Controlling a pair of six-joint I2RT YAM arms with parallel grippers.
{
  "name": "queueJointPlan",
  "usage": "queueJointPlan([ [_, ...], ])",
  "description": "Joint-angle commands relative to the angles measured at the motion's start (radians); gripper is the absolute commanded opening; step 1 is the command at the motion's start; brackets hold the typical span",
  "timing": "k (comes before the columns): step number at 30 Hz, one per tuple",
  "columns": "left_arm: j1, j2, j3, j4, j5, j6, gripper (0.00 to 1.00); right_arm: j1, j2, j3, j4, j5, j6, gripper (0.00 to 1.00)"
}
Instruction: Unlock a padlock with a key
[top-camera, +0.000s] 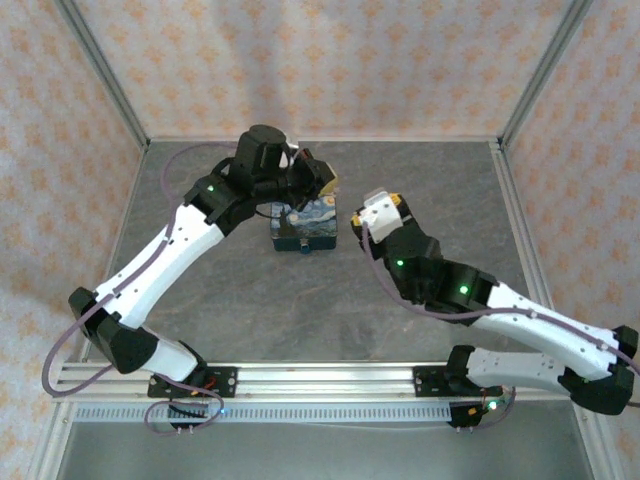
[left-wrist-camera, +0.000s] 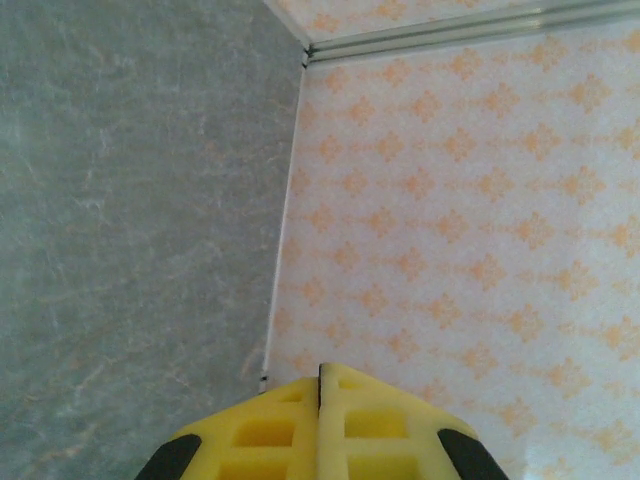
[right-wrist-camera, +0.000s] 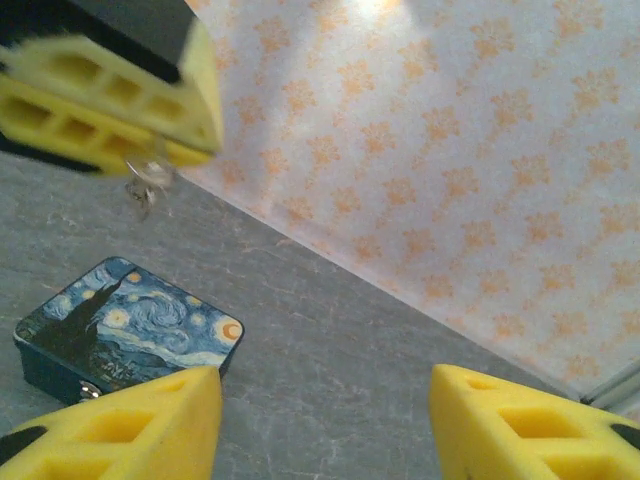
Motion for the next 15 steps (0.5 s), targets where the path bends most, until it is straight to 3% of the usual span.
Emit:
queueJointPlan([
  [1,0.001,-0.015,0.056,-0.064,-0.047,0.151,0.00,-0.011,-0.038,0.015,-0.141,-0.041,0.193,0.57],
  [7,-0.032,-0.013,0.096,-0.087,-0.114,0.379,0.00,-0.159,-0.010,0.103,-0.194,-0.445,0.476,0.50],
  [15,-0.082,-0.054,0.001,0.029,-0.191,0.515,0.00,-0.388,-0.032,-0.039,0.169,-0.930,0.890,0.51],
])
